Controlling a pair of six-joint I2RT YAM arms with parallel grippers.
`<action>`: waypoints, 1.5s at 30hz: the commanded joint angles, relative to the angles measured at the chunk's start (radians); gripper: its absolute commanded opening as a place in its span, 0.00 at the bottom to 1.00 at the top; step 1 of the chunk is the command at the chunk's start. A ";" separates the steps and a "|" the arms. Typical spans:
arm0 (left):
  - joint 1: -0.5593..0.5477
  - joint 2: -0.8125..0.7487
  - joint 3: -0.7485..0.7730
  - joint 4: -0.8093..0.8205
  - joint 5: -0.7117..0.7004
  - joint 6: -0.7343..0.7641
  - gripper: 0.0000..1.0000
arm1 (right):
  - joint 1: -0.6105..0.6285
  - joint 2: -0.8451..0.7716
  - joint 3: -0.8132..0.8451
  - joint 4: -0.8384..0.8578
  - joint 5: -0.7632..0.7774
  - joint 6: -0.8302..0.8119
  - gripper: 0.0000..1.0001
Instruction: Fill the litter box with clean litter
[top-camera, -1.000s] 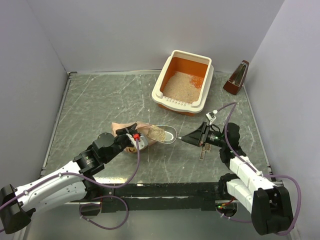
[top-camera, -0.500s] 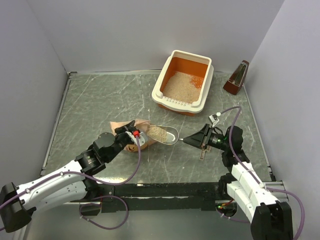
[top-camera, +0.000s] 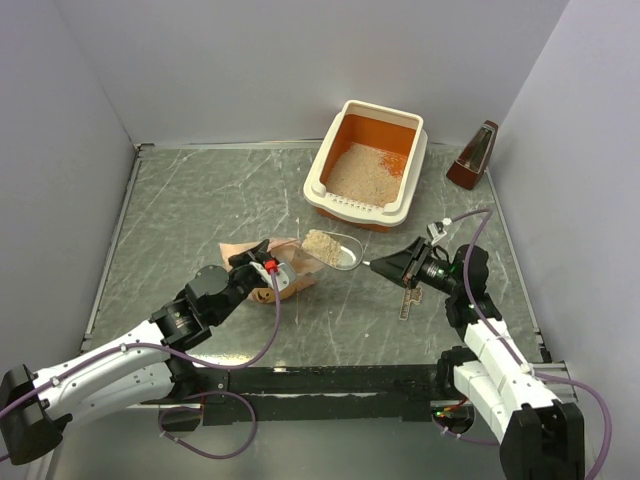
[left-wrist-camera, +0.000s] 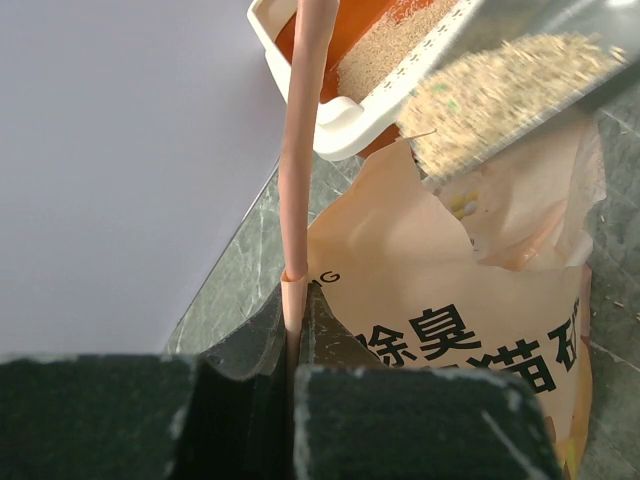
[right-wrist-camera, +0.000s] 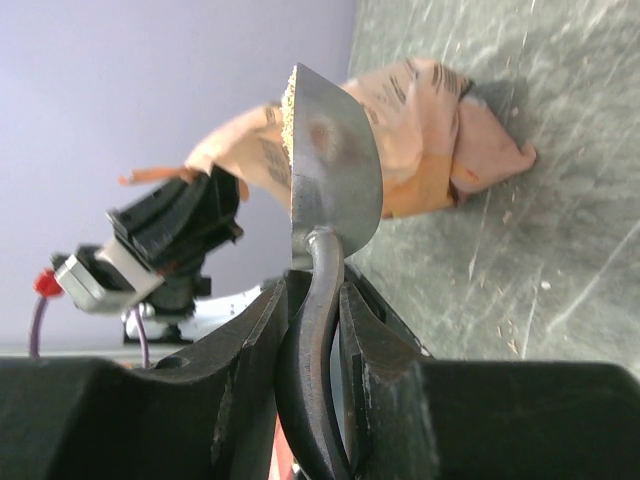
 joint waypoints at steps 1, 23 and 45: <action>-0.017 -0.032 0.023 0.170 0.015 -0.013 0.01 | -0.007 0.035 0.113 0.067 0.057 0.045 0.00; -0.023 -0.075 -0.023 0.213 0.011 0.019 0.01 | -0.079 0.503 0.378 0.185 0.347 -0.015 0.00; -0.023 -0.049 -0.031 0.228 0.003 0.024 0.01 | 0.107 0.857 1.163 -0.571 0.961 -0.760 0.00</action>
